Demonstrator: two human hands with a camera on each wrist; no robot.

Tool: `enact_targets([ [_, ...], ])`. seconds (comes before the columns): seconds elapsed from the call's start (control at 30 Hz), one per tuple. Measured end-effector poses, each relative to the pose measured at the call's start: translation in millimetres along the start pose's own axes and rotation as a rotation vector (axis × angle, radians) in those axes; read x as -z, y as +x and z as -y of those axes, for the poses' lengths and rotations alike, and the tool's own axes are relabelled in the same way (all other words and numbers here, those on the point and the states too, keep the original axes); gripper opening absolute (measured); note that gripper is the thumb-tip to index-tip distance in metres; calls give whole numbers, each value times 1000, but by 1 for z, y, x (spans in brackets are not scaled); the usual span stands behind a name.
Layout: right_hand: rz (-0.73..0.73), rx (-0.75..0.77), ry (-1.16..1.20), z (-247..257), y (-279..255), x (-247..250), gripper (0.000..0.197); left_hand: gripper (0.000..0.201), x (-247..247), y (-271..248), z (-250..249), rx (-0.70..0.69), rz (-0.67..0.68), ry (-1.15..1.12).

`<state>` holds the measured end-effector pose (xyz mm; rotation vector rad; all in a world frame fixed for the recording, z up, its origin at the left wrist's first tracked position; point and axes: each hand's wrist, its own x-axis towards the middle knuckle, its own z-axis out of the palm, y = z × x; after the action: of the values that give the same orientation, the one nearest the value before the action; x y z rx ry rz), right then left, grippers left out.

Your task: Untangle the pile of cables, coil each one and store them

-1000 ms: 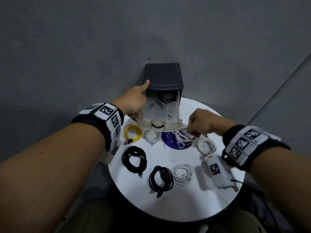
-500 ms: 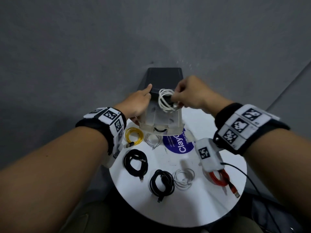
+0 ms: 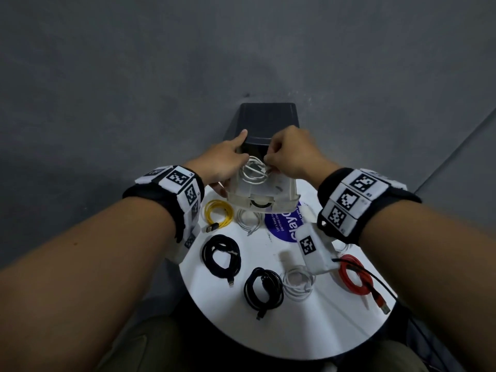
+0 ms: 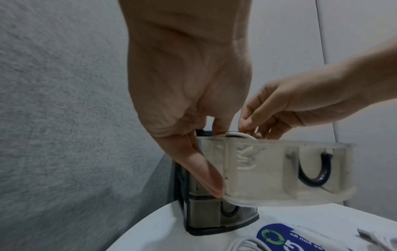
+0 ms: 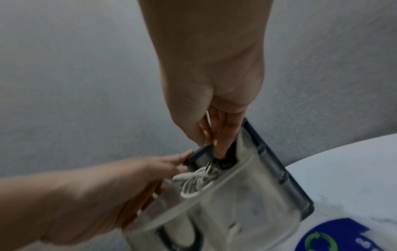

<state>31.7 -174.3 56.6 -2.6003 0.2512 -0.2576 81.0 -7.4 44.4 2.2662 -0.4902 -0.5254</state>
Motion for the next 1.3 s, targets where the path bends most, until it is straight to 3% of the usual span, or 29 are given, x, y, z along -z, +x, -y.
enact_targets([
  [0.13, -126, 6, 124, -15, -9, 22, 15, 69, -2, 3, 4, -6, -11, 30],
  [0.2, -139, -60, 148, -32, -15, 33, 16, 72, -2, 6, 6, -27, -21, 63],
  [0.27, -34, -175, 129, -48, -23, 40, 13, 73, -3, 9, 7, -44, -39, 94],
  [0.33, 164, -282, 17, -65, -34, 41, 8, 74, -6, 11, 9, -61, -67, 133],
  [0.4, 330, -351, -123, -82, -45, 37, 15, 74, -8, 11, 10, -70, -86, 163],
  [0.63, 522, -450, -404, -110, -77, 26, 45, 74, -10, 12, 12, -83, -107, 222],
  [1.1, 439, -526, -245, -126, -81, 17, 20, 75, -9, 15, 12, -130, -138, 331],
  [1.2, 518, -580, -257, -130, -81, 22, 12, 75, -8, 15, 13, -135, -153, 343],
  [1.3, 697, -584, -313, -123, -89, 32, 5, 75, -8, 15, 13, -138, -157, 346],
])
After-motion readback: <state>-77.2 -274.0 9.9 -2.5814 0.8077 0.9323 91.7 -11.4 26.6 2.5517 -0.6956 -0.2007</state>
